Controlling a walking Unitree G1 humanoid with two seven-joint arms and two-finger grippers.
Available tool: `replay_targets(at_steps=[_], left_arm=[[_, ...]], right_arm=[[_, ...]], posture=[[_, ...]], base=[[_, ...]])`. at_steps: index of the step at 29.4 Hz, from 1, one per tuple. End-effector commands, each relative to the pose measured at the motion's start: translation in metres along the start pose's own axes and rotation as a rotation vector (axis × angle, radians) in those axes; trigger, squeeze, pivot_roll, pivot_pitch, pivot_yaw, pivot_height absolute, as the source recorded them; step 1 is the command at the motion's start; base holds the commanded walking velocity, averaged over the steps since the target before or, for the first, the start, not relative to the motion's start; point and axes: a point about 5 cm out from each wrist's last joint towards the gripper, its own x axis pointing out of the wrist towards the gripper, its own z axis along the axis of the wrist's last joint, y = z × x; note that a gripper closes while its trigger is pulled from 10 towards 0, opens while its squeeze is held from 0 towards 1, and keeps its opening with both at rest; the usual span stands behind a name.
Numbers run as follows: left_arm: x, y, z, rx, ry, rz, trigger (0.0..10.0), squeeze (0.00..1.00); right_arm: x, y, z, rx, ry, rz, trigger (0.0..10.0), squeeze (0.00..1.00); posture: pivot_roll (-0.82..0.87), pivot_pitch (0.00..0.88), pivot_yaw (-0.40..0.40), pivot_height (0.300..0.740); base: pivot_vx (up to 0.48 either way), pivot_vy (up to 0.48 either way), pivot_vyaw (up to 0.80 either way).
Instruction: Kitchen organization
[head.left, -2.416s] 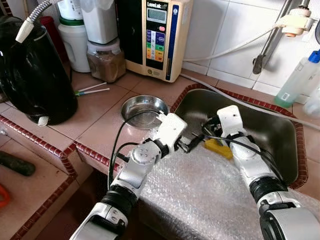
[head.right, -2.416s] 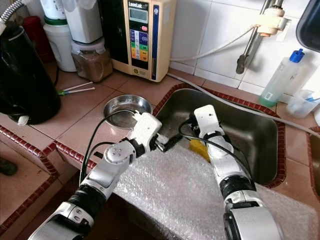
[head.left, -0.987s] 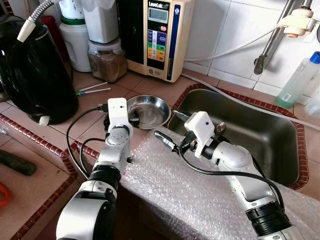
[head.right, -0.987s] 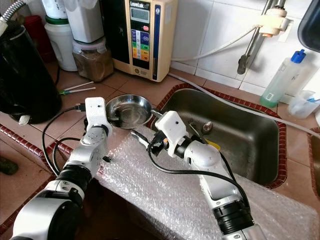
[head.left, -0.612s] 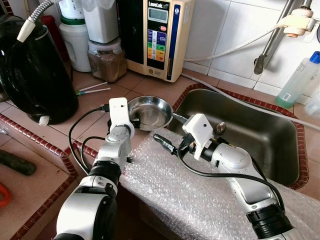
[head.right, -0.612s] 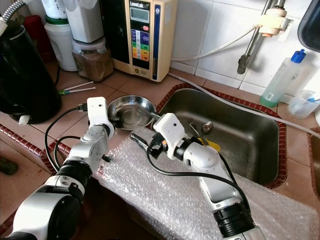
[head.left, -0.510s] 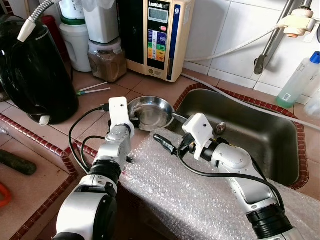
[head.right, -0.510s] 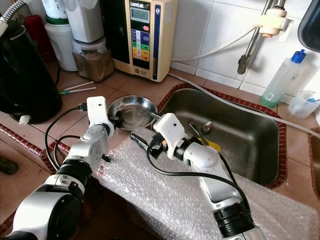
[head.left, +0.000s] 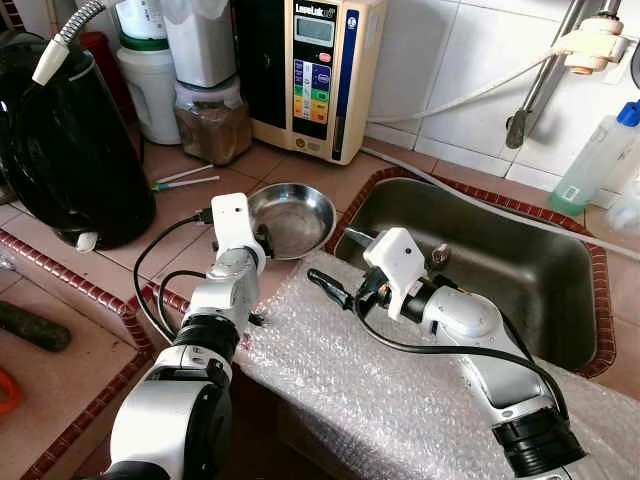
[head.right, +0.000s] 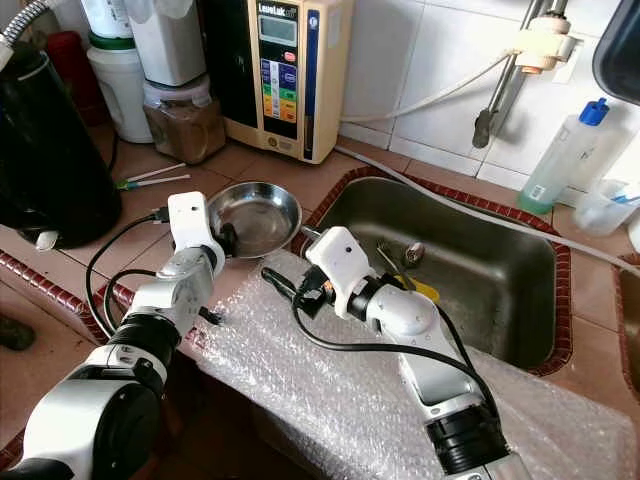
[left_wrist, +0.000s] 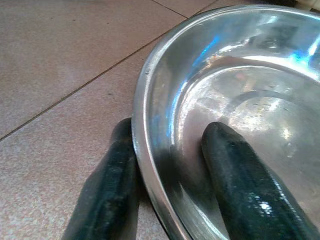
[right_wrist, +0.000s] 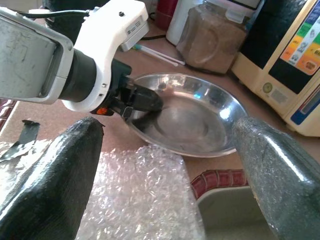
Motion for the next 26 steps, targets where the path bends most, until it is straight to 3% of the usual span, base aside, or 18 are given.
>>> replay_targets(at_steps=[1,4,7,11,20,26], left_arm=[[0.001,0.008,-0.006,0.0,0.039,0.047,0.0,0.0],[0.001,0.01,-0.007,-0.066,0.04,0.059,0.0,0.0],[0.001,0.012,-0.006,-0.064,0.028,0.08,0.0,0.0],[0.001,0.016,-0.005,-0.069,0.011,0.102,0.0,0.0],[-0.001,0.02,-0.002,-0.195,-0.06,0.121,0.0,0.0],[-0.001,0.02,0.0,-0.184,-0.085,0.109,0.0,0.0]], right_arm=[[0.001,-0.005,0.005,-0.02,-0.01,-0.014,10.0,0.0],[0.001,-0.006,0.005,-0.024,-0.008,-0.017,10.0,0.0],[0.002,-0.008,0.008,-0.039,-0.025,-0.039,10.0,0.0],[0.006,-0.013,0.021,0.01,-0.077,-0.062,10.0,0.0],[0.007,-0.009,0.015,0.019,-0.054,-0.036,10.0,0.0],[0.008,-0.01,0.012,0.019,-0.043,-0.043,10.0,0.0]], posture=[[0.05,0.0,-0.008,0.74],[0.05,0.0,-0.009,0.74],[0.05,0.0,-0.011,0.74],[0.05,0.0,-0.012,0.74],[0.05,0.0,-0.017,0.74],[0.05,0.0,-0.015,0.74]], base=[[0.0,0.0,0.0],[0.0,0.0,0.0],[0.0,0.0,0.0],[0.0,0.0,0.0],[0.0,0.0,0.0],[0.0,0.0,0.0]])
